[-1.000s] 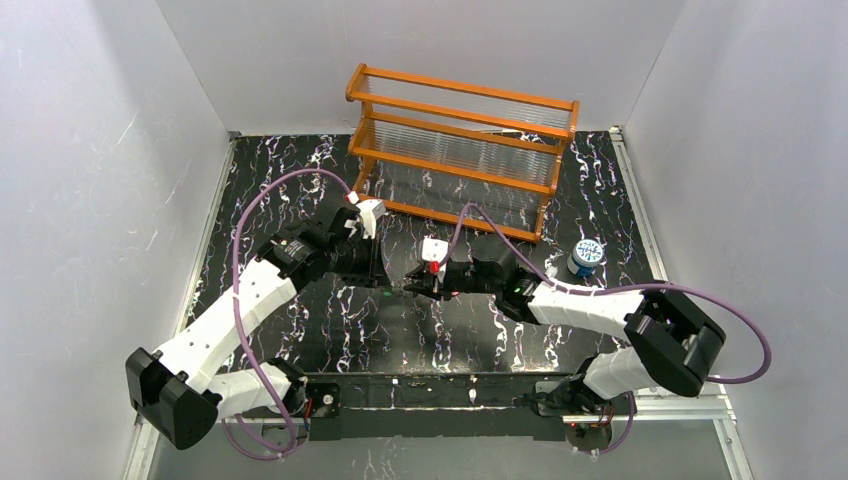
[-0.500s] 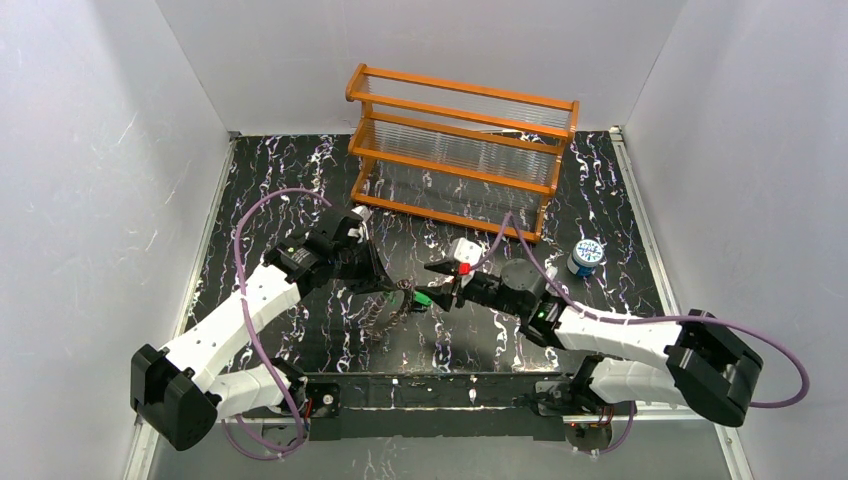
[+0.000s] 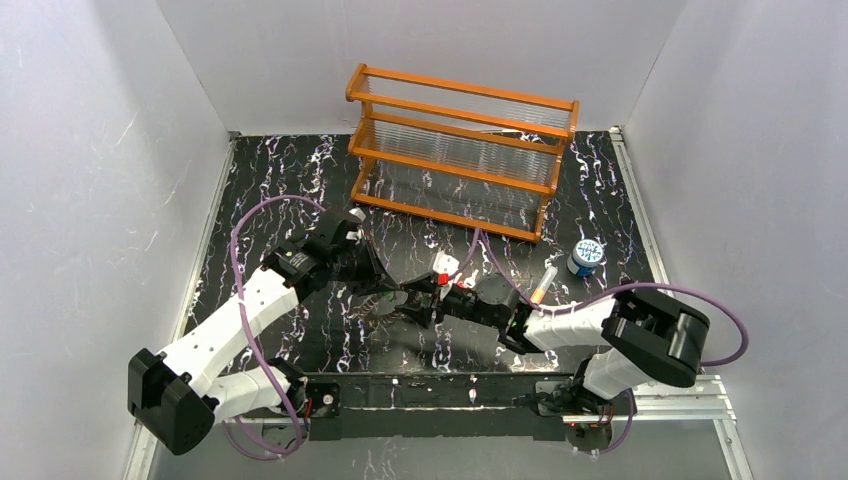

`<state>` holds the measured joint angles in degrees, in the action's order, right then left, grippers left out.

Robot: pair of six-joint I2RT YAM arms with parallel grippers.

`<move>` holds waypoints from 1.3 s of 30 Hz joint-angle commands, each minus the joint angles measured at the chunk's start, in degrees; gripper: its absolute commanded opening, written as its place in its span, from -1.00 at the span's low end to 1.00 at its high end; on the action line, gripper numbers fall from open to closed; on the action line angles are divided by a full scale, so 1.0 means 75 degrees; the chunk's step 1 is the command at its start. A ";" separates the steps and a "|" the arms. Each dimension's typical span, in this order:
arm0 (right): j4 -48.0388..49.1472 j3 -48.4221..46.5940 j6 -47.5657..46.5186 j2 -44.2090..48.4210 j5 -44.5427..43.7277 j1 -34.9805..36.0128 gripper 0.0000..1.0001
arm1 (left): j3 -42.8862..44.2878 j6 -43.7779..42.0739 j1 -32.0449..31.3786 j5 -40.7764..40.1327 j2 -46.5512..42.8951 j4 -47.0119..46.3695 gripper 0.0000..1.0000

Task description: Remove the keys from the keyring

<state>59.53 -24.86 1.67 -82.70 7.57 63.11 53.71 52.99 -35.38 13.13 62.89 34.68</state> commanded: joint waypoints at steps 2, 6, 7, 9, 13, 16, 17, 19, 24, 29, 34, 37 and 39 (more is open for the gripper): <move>0.1310 -0.0233 0.0070 -0.0251 -0.0344 0.0080 0.24 | -0.0103 0.0223 -0.0050 0.0101 -0.0247 -0.0197 -1.00; 0.1485 -0.0277 0.0049 -0.0513 -0.0527 0.0100 0.24 | -0.0126 0.0247 -0.0076 0.0135 -0.0235 -0.0258 -1.00; 0.1617 -0.0237 0.0041 -0.0568 -0.0615 0.0104 0.23 | -0.0131 0.0263 -0.0086 0.0136 -0.0241 -0.0262 -1.00; 0.1785 -0.0210 0.0015 -0.0661 -0.0776 0.0104 0.21 | -0.0164 0.0337 -0.0088 0.0125 -0.0278 -0.0302 -1.00; 0.1972 -0.0194 -0.0011 -0.0832 -0.0938 0.0105 0.09 | -0.0201 0.0392 -0.0097 0.0189 -0.0317 -0.0390 -1.00; 0.2068 -0.0183 -0.0104 -0.0852 -0.0955 0.0096 0.02 | -0.0233 0.0390 -0.0098 0.0256 -0.0316 -0.0391 -1.00; 0.2070 -0.0163 -0.0147 -0.0824 -0.0960 0.0099 -0.01 | -0.0236 0.0388 -0.0094 0.0264 -0.0323 -0.0393 -1.00; 0.2119 -0.0113 -0.0208 -0.0762 -0.0965 0.0102 -0.04 | -0.0248 0.0389 -0.0100 0.0252 -0.0366 -0.0390 -1.00; 0.2129 -0.0083 -0.0519 -0.0614 -0.0777 0.0105 -0.19 | -0.0270 0.0388 -0.0100 0.0256 -0.0394 -0.0393 -1.00; 0.2075 -0.0107 -0.0733 -0.0627 -0.0744 0.0105 -0.49 | -0.0242 0.0370 -0.0100 0.0275 -0.0447 -0.0392 -1.00; 0.1892 -0.0120 -0.0894 -0.0585 -0.0676 0.0105 -0.59 | -0.0233 0.0352 -0.0100 0.0278 -0.0476 -0.0393 -1.00; 0.1778 -0.0139 -0.1017 -0.0531 -0.0693 0.0102 -0.84 | -0.0237 0.0341 -0.0100 0.0299 -0.0504 -0.0393 -1.00; 0.1674 -0.0164 -0.1094 -0.0511 -0.0709 0.0104 -0.97 | -0.0223 0.0304 -0.0100 0.0276 -0.0522 -0.0393 -1.00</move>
<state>70.61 -24.99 -4.29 -88.31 2.28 63.57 52.10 55.70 -35.86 14.46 60.51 31.46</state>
